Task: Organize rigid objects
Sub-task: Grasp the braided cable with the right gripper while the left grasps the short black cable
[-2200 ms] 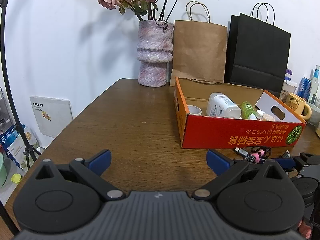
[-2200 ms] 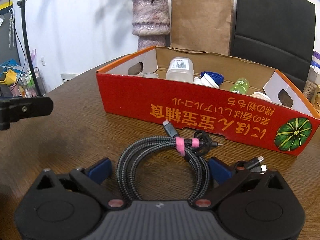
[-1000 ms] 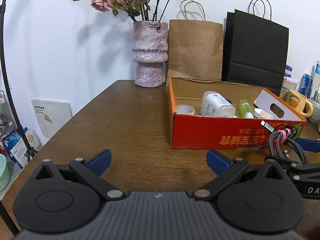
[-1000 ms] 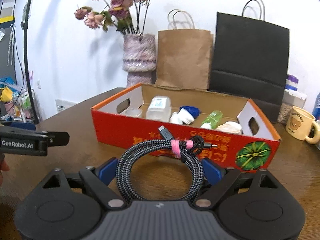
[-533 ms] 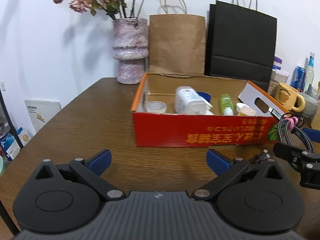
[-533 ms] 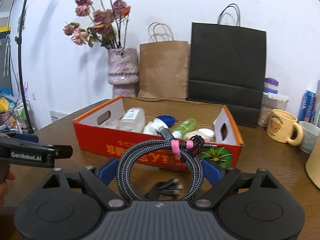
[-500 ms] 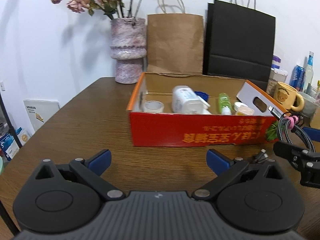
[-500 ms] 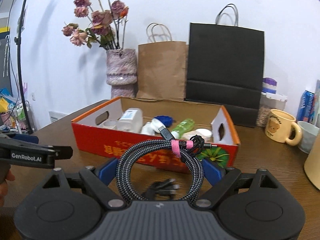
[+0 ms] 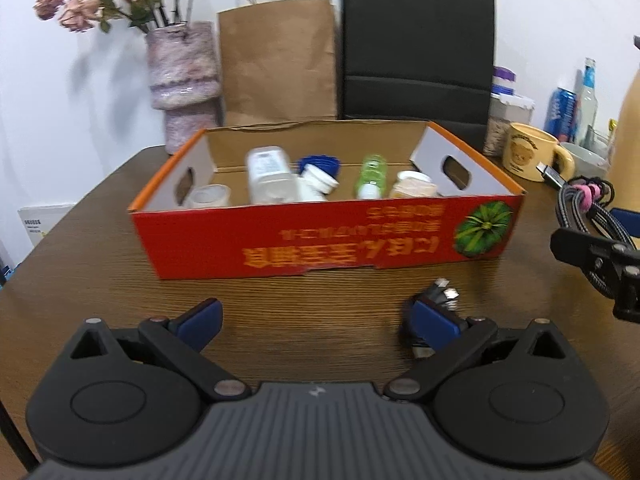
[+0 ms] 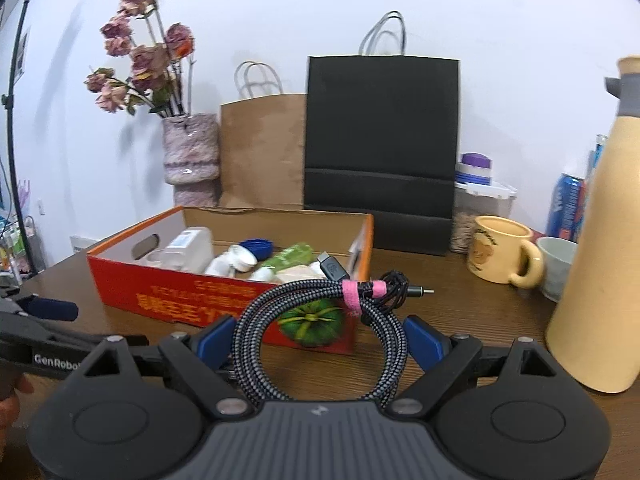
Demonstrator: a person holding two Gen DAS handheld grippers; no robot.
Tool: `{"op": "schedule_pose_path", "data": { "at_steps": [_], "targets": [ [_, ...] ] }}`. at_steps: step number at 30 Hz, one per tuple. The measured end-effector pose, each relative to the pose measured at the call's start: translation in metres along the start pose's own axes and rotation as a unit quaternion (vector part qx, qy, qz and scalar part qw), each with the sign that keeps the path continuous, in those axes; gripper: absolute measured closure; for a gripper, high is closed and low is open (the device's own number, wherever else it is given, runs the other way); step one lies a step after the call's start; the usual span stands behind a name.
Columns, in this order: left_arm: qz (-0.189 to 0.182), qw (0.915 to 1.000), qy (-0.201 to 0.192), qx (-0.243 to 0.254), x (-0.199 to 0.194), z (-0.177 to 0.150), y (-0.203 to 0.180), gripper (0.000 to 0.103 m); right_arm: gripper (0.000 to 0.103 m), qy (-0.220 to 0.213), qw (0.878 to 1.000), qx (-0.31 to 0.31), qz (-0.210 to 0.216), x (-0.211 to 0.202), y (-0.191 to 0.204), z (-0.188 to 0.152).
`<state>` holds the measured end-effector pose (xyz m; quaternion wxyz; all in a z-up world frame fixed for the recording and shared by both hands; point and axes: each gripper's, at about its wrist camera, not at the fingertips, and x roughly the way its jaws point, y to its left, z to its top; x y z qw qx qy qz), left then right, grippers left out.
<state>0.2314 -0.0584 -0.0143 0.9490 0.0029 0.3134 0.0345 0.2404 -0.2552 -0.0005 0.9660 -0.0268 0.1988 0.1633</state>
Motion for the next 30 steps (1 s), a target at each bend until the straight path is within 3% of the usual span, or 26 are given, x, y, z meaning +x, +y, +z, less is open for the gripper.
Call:
{"op": "schedule_pose_path", "data": {
  "at_steps": [11,20,25,30],
  "targets": [
    [-0.011,0.9994,0.017,0.029,0.021,-0.006,-0.050,0.000,0.014,0.001,1.000,0.005,-0.020,-0.003,-0.036,-0.005],
    [0.010,0.9989,0.046,0.003,0.048,-0.004,-0.058,0.000,0.014,0.006,1.000,0.009,-0.025,0.001,-0.041,-0.007],
    [0.012,0.9991,0.039,0.008,0.050,-0.006,-0.062,0.001,0.014,0.019,1.000,0.006,-0.024,0.007,-0.037,-0.011],
    [-0.014,0.9993,0.035,0.003,0.047,-0.007,-0.060,0.017,0.014,0.025,0.999,0.006,-0.024,0.010,-0.036,-0.013]
  ]
}}
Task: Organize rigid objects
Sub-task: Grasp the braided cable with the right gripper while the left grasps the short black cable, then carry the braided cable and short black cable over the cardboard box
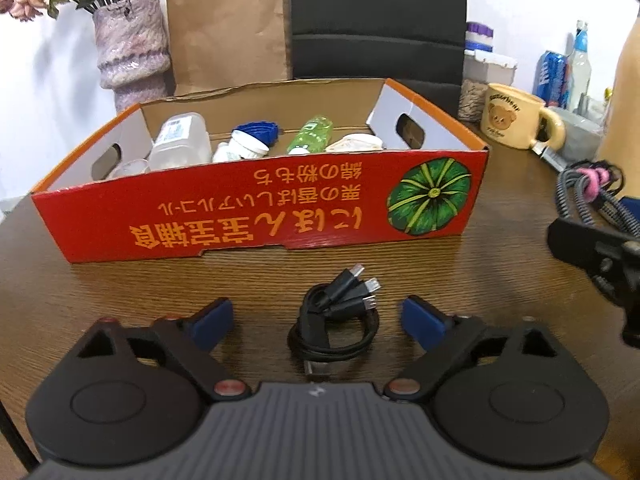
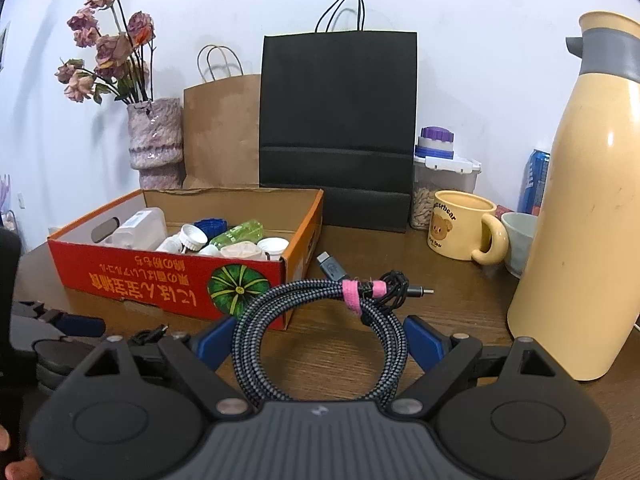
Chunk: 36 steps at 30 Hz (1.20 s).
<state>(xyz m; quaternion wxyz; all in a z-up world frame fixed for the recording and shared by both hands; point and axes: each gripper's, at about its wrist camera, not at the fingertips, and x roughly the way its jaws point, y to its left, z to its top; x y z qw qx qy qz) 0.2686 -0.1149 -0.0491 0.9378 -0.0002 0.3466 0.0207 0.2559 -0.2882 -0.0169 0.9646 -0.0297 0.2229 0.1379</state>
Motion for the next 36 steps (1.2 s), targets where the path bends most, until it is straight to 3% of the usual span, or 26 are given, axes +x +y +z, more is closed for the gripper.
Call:
{"op": "schedule_pose_path", "data": {
  "at_steps": [2,4,7,14,36],
  "targets": [
    [-0.002,1.0000,-0.006,0.002,-0.002,0.000,0.000,0.027,0.014,0.001,1.000,0.000,-0.001,0.000,0.000,0.000],
    [-0.006,0.9999,-0.012,0.003,-0.005,-0.002,0.000,0.047,0.014,0.000,1.000,0.000,-0.001,0.000,0.000,0.000],
    [-0.012,0.9998,-0.018,0.007,-0.007,-0.002,-0.001,0.060,0.014,-0.002,1.000,-0.002,0.000,-0.001,0.001,0.000],
    [-0.006,0.9996,-0.023,0.014,-0.010,-0.004,-0.002,0.063,0.014,-0.006,1.000,-0.003,0.004,-0.003,0.002,0.000],
    [0.000,0.9973,-0.067,-0.028,-0.054,-0.005,0.041,0.065,0.014,-0.041,0.999,-0.002,0.008,-0.027,0.025,-0.002]
  ]
}}
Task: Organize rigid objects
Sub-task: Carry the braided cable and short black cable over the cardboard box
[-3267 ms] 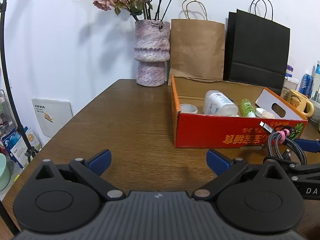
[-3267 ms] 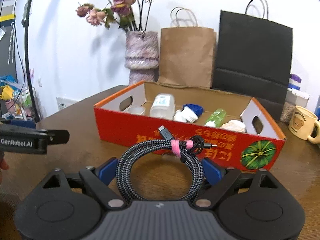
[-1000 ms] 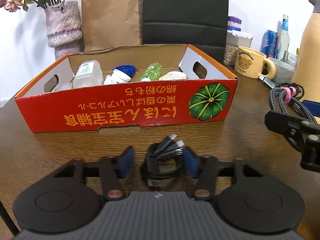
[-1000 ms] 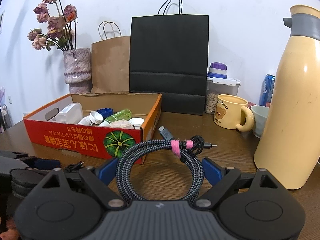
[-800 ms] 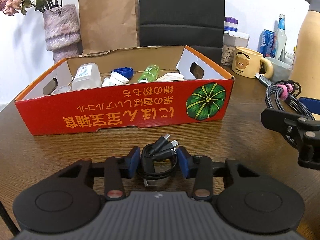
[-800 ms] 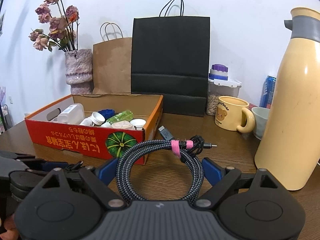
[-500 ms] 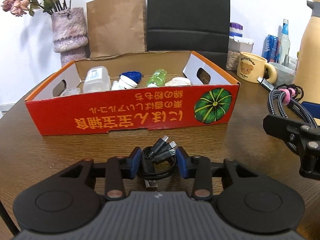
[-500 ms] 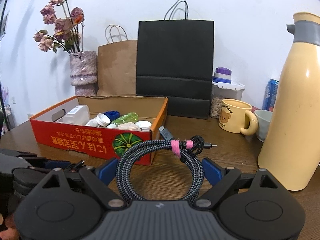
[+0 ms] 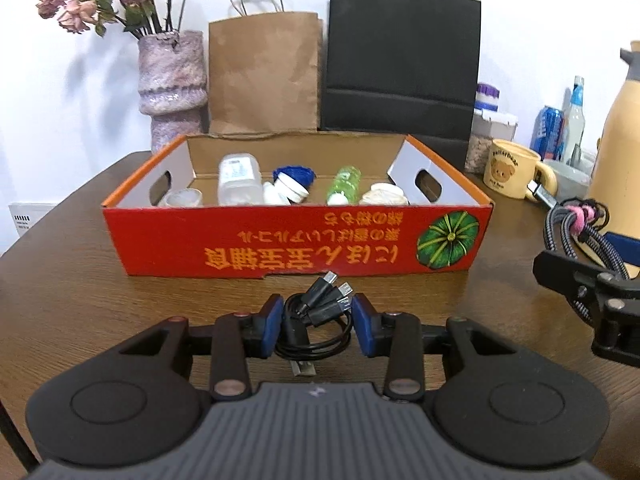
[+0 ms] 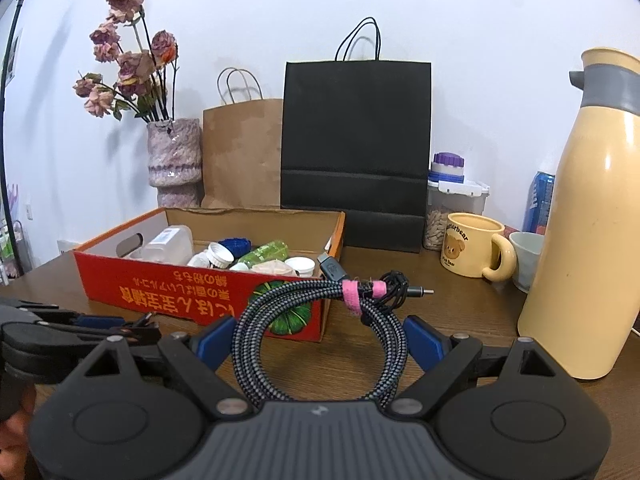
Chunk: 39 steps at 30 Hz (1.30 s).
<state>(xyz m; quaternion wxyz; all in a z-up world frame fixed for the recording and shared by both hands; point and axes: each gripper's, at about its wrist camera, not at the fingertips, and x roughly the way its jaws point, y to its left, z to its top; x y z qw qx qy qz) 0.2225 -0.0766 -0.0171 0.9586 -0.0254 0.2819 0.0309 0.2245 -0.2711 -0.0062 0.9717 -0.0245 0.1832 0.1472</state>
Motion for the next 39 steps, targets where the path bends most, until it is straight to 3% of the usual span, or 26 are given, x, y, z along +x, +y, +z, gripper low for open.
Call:
{"op": "schedule_pose_path", "data": {
  "at_steps": [22,39],
  "targets": [
    [-0.020,0.9969,-0.075,-0.014,-0.035,0.041,0.043,0.065,0.014,-0.028,0.999,0.011,0.017,0.005,0.062,0.026],
    [-0.015,0.9932,-0.106,-0.046,-0.011,0.081,0.069,0.065,0.014,-0.051,0.999,0.000,0.009,0.042,0.086,0.064]
  ]
}}
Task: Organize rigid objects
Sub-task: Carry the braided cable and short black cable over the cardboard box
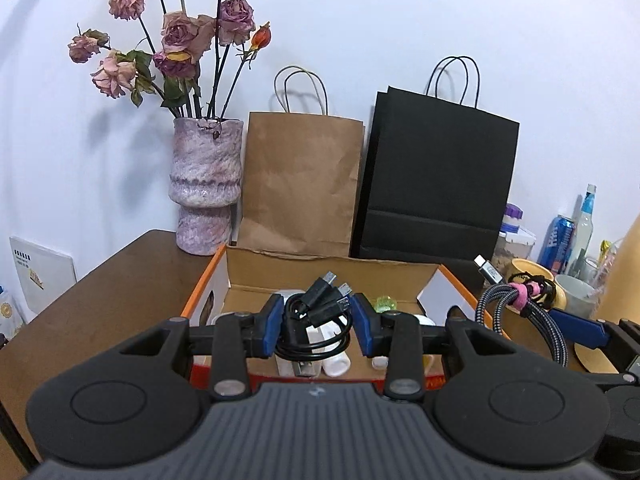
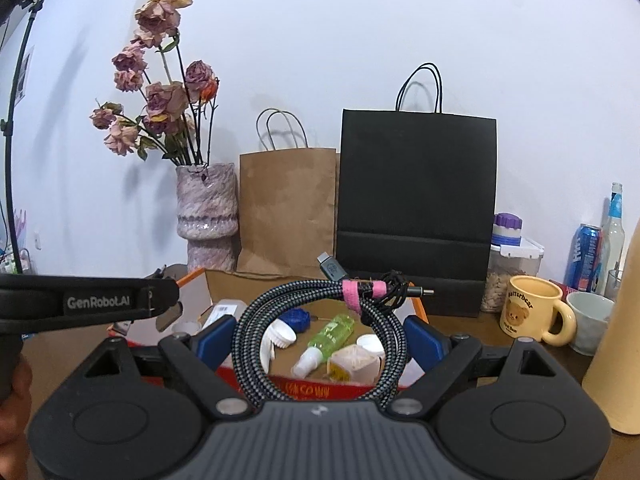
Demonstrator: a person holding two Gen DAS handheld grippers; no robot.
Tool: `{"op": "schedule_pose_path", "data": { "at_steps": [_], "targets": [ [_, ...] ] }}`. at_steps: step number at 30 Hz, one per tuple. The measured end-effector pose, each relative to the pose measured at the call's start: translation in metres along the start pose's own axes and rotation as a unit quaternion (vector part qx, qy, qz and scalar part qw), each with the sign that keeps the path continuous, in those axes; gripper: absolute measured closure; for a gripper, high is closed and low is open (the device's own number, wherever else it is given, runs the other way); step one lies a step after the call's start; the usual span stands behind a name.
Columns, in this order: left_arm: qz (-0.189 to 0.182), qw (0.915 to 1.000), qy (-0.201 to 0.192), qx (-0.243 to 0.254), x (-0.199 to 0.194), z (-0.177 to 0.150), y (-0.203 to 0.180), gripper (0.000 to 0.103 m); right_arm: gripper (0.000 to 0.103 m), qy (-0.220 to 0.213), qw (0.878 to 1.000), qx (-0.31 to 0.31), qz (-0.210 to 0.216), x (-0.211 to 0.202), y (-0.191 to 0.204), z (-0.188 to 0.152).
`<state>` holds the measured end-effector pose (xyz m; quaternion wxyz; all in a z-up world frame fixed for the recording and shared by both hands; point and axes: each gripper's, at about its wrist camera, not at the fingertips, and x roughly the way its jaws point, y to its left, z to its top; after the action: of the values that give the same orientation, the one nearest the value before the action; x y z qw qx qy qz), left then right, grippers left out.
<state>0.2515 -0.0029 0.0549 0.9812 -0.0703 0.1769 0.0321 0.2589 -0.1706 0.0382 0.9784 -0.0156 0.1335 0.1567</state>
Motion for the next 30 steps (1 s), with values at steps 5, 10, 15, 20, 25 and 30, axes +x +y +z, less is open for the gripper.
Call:
{"op": "schedule_pose_path", "data": {
  "at_steps": [5,10,15,20,25,30],
  "targets": [
    [0.003,1.0000,-0.002,-0.003,0.015,0.008,0.002,0.065,0.014,0.000,1.000,0.007,-0.006,0.013,-0.005,0.006],
    [0.008,0.9999,-0.005,-0.006,0.030,0.014,0.003,0.065,0.014,-0.003,1.000,0.016,-0.008,0.028,-0.012,0.013],
    [0.014,0.9998,-0.008,-0.009,0.043,0.020,0.003,0.066,0.014,-0.007,1.000,0.018,-0.007,0.044,-0.017,0.021],
    [0.018,0.9997,-0.011,-0.010,0.057,0.026,0.003,0.066,0.014,-0.007,1.000,0.015,-0.002,0.058,-0.017,0.027],
    [0.023,0.9996,-0.011,-0.009,0.073,0.031,0.006,0.066,0.014,-0.001,1.000,0.011,0.008,0.075,-0.017,0.030],
    [0.029,0.9996,-0.007,-0.004,0.090,0.034,0.009,0.066,0.014,0.011,1.000,0.008,0.012,0.095,-0.018,0.030]
  ]
}}
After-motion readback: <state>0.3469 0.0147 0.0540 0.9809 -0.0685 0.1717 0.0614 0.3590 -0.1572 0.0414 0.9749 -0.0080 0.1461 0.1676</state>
